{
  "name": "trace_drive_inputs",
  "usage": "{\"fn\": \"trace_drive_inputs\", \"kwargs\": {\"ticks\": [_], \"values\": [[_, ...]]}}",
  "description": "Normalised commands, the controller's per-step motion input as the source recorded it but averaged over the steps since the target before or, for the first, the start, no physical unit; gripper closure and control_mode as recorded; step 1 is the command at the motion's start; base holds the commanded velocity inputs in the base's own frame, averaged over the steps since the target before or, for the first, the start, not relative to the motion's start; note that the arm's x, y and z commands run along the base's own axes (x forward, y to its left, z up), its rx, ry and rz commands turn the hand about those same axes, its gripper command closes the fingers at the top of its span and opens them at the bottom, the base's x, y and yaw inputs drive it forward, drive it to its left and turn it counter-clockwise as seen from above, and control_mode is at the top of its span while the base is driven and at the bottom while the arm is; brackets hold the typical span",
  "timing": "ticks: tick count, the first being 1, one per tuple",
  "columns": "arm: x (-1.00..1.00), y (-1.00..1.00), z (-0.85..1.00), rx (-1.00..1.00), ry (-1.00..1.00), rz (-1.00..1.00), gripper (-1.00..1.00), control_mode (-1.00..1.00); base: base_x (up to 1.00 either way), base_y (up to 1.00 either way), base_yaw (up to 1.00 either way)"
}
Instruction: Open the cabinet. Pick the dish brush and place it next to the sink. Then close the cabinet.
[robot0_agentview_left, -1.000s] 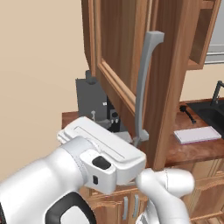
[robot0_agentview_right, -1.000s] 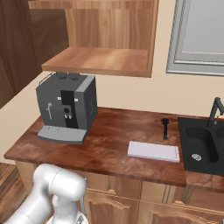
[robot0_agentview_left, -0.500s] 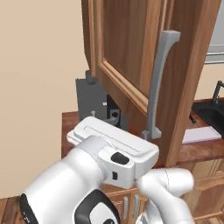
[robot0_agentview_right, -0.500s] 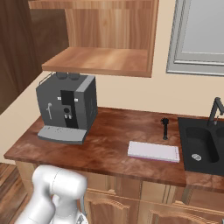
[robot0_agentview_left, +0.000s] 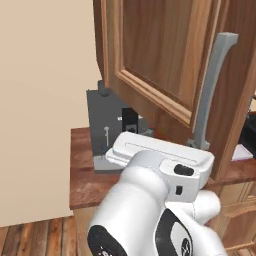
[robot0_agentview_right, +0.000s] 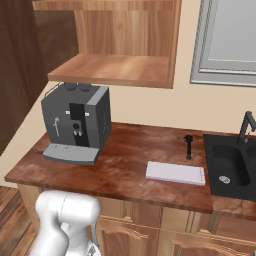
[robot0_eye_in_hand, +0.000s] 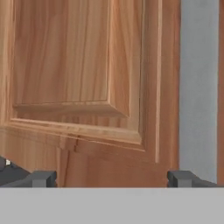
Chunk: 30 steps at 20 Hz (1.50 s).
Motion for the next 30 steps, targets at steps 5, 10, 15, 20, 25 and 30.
{"fn": "trace_drive_inputs", "kwargs": {"ticks": [5,10,15,20,25,30], "values": [[0.29,-0.57,0.00,-0.06,0.00,0.10,-1.00,-1.00,0.00,0.00,0.00],[0.41,-0.59,0.00,-0.06,0.03,0.02,-1.00,-1.00,0.00,0.00,0.00],[0.49,-0.61,0.00,-0.04,0.04,0.00,-1.00,-1.00,0.00,0.00,0.00],[0.53,-0.57,0.00,-0.02,0.03,0.00,-1.00,-1.00,0.00,0.00,0.00],[0.56,-0.32,0.00,0.00,0.01,0.00,-1.00,-1.00,0.00,0.00,0.00],[0.69,-0.29,0.00,0.00,0.00,0.04,-1.00,-1.00,0.00,0.00,0.00]]}}
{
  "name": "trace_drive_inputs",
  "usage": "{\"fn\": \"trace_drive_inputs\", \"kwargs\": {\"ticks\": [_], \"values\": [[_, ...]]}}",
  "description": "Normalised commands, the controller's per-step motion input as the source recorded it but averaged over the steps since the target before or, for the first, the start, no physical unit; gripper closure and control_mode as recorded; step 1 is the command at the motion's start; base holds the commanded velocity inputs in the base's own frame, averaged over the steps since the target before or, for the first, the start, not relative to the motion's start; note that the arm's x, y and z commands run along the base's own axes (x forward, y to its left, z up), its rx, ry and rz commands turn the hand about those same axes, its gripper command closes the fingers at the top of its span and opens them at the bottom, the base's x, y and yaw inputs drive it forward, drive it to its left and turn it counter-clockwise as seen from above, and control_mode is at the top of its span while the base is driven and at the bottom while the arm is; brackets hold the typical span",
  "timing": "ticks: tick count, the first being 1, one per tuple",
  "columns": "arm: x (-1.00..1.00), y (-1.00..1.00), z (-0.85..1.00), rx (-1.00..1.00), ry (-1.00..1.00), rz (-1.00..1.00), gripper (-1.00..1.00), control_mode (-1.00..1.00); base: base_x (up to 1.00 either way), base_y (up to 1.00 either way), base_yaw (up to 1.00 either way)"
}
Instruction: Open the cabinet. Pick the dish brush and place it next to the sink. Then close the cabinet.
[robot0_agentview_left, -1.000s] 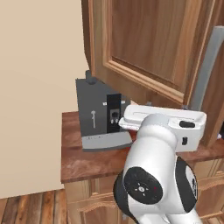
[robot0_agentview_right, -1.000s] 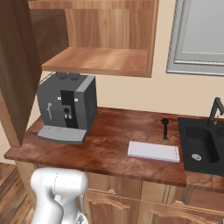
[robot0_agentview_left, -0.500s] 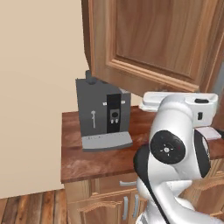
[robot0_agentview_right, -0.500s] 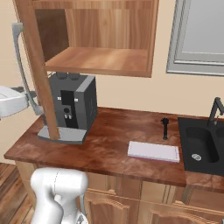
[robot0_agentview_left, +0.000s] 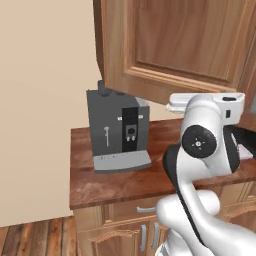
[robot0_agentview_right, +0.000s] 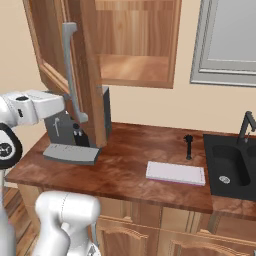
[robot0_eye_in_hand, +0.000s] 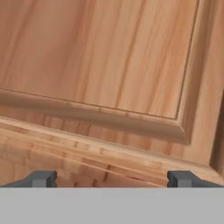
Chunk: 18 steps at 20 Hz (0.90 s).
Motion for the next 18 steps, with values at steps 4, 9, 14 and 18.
{"fn": "trace_drive_inputs", "kwargs": {"ticks": [4,9,14,18], "values": [[0.76,-0.36,0.00,0.00,0.00,0.05,-1.00,-1.00,0.00,0.00,0.00],[0.84,-0.45,0.00,0.00,0.00,0.03,-1.00,-1.00,0.00,0.00,0.00],[0.76,-0.50,0.00,0.03,0.00,0.00,-1.00,-1.00,0.00,0.00,0.00],[0.80,-0.49,0.00,0.03,0.00,0.02,-1.00,-1.00,0.00,0.00,0.00]]}}
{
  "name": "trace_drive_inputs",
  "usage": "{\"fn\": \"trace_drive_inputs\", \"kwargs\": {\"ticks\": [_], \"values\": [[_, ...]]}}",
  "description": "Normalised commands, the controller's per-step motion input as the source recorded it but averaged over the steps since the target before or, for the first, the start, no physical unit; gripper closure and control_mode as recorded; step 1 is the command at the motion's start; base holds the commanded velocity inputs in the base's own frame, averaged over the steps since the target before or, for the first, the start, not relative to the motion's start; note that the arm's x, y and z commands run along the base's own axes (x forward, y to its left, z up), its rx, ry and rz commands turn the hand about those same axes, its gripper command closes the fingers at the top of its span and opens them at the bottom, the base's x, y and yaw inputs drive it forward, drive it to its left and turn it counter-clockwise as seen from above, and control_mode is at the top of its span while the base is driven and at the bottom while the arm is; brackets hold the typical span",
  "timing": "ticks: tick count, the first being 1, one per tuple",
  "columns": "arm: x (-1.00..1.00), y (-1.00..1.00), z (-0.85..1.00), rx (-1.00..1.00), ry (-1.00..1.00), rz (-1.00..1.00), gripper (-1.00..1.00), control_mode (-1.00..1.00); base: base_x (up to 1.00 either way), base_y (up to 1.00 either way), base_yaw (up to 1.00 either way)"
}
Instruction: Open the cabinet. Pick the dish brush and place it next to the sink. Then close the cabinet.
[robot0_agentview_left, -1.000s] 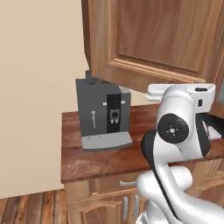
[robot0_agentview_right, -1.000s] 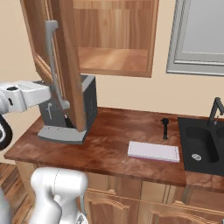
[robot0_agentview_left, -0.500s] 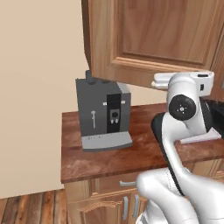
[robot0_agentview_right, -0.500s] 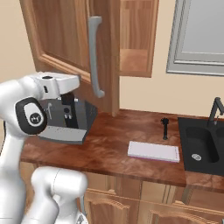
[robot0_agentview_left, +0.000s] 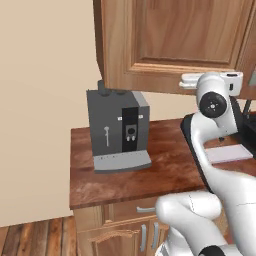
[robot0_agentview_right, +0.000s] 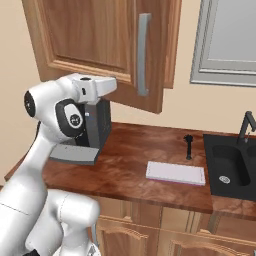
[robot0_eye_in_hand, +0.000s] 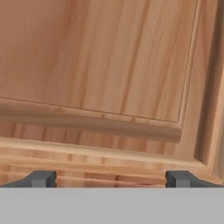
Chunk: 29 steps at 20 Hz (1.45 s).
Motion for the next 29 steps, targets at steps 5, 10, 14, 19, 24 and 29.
{"fn": "trace_drive_inputs", "kwargs": {"ticks": [5,10,14,19,24,29], "values": [[0.81,-0.45,0.00,0.03,0.00,0.04,-1.00,-1.00,0.00,0.00,0.00],[0.69,-0.40,0.00,0.03,0.00,0.04,-1.00,-1.00,0.00,0.00,0.00],[0.64,-0.33,0.00,0.03,0.00,0.05,-1.00,-1.00,0.00,0.00,0.00],[0.71,-0.26,0.00,0.01,0.00,0.09,-1.00,-1.00,0.00,0.00,0.00],[0.69,-0.19,0.00,0.01,0.00,0.12,-1.00,-1.00,0.00,0.00,0.00],[0.57,-0.14,0.00,0.00,0.00,0.14,-1.00,-1.00,0.00,0.00,0.00]]}}
